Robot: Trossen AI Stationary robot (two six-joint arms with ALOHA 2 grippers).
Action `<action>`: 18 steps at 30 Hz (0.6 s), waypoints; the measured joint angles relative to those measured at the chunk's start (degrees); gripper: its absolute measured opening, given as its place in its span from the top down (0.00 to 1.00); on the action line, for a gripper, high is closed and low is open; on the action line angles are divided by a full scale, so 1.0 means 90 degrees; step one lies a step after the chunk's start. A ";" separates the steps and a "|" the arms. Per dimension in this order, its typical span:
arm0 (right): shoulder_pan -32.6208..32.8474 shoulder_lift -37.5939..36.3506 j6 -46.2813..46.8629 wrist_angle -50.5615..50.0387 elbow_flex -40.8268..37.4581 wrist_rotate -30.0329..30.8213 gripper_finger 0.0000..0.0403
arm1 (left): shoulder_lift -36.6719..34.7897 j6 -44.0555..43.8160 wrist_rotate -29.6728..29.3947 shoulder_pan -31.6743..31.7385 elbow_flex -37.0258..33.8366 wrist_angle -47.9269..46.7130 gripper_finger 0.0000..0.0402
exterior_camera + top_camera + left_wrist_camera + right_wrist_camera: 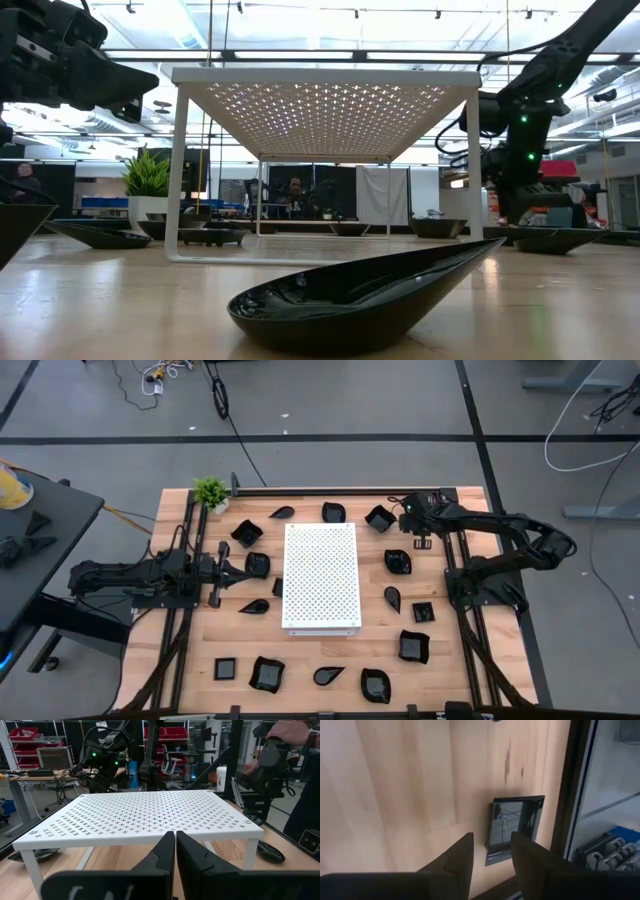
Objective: Pick & Place Mini shaped plates
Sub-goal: Put the black square plate on the shelf
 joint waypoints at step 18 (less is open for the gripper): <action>-0.0105 0.0060 -0.0445 0.0249 -0.0034 -0.0091 0.67 | 0.0002 -0.0001 0.0000 0.0000 -0.0001 -0.0001 0.95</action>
